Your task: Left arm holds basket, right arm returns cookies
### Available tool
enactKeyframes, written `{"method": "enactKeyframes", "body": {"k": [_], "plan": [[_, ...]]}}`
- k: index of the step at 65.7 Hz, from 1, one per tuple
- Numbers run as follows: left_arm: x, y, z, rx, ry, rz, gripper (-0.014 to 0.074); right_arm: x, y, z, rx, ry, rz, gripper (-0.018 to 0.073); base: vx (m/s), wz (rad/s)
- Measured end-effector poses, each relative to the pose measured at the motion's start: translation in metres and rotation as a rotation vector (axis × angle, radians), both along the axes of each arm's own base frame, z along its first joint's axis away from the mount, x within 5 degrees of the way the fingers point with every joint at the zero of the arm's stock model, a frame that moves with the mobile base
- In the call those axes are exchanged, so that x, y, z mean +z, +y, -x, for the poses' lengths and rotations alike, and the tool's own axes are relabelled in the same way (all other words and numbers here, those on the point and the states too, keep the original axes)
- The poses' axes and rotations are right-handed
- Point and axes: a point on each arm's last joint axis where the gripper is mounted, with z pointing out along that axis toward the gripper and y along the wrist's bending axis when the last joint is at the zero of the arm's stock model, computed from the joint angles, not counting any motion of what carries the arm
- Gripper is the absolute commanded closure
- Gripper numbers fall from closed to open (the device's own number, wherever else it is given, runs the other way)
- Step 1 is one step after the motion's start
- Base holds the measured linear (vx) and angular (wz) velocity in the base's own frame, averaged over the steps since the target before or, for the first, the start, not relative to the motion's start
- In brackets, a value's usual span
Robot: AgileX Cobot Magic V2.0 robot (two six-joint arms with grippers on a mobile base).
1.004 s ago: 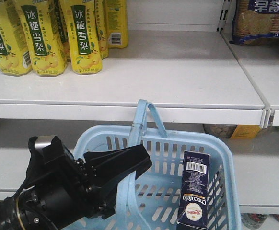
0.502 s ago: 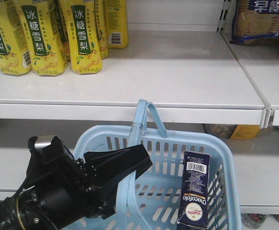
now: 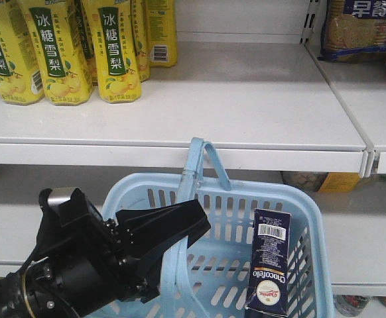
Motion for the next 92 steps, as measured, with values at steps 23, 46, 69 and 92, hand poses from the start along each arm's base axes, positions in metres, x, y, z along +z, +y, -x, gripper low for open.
{"method": "enactKeyframes", "body": {"k": [23, 46, 69, 92], "plan": [[0.000, 0.000, 0.000, 0.000, 0.000, 0.000, 0.0599, 0.000, 0.000, 0.000, 0.000, -0.005, -0.001, 0.0570, 0.00, 0.00], [0.000, 0.000, 0.000, 0.000, 0.000, 0.000, 0.0599, 0.012, 0.000, -0.001, -0.001, -0.143, -0.101, 0.0570, 0.00, 0.00], [0.000, 0.000, 0.000, -0.001, 0.000, 0.000, 0.0599, 0.044, -0.002, 0.005, -0.015, -0.400, -0.077, 0.0570, 0.00, 0.00], [0.000, 0.000, 0.000, -0.001, -0.001, 0.000, 0.0599, 0.140, 0.001, 0.032, -0.004, -0.691, -0.041, 0.0568, 0.00, 0.00]]}}
